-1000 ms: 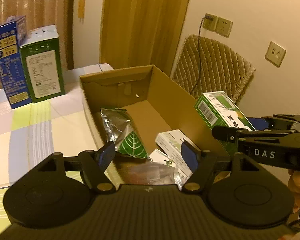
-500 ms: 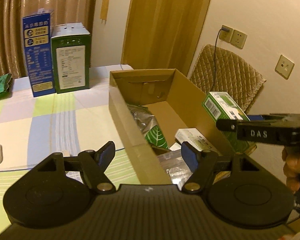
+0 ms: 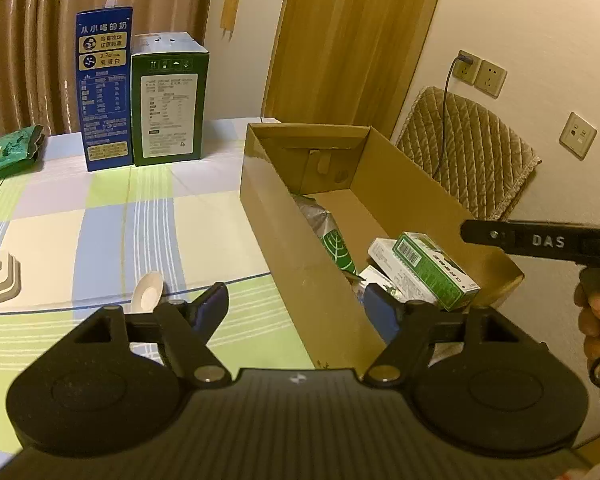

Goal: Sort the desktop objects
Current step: 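Move both tools back over the white plug and white spoon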

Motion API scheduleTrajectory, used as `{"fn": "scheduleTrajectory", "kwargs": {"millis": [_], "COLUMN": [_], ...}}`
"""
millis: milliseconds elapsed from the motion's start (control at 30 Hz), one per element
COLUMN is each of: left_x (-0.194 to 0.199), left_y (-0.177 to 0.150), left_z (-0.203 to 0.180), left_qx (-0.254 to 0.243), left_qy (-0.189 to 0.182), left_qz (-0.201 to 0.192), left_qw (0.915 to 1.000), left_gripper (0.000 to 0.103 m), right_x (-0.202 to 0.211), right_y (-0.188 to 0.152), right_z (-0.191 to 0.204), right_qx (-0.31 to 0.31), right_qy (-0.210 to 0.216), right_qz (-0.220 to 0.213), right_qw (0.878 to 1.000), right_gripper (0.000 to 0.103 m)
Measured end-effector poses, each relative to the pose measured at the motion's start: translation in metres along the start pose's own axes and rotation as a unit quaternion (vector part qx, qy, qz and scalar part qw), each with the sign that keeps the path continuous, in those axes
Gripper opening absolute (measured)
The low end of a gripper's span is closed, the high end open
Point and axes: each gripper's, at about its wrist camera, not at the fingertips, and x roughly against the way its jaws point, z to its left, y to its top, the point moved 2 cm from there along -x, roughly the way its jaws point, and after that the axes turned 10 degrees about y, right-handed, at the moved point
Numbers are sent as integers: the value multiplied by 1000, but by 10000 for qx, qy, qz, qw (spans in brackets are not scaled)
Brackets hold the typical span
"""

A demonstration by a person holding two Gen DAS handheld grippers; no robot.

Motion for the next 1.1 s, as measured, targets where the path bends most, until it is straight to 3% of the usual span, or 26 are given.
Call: {"fn": "scheduleTrajectory", "kwargs": {"millis": [600, 1100], "left_x": [52, 102], "left_y": [-23, -42], "left_z": [35, 102], "left_qx": [149, 388], "left_qy": [295, 827], "left_qz": [-111, -254], "left_qw": [9994, 9955], "left_gripper": [79, 84], "right_x": [43, 41], "right_y": [-25, -35], "right_z": [74, 136], "right_qx": [107, 410], "right_qy": [575, 1050], "right_qz": [-101, -3], "right_qw": [9982, 9936], "right_gripper": [95, 98]}}
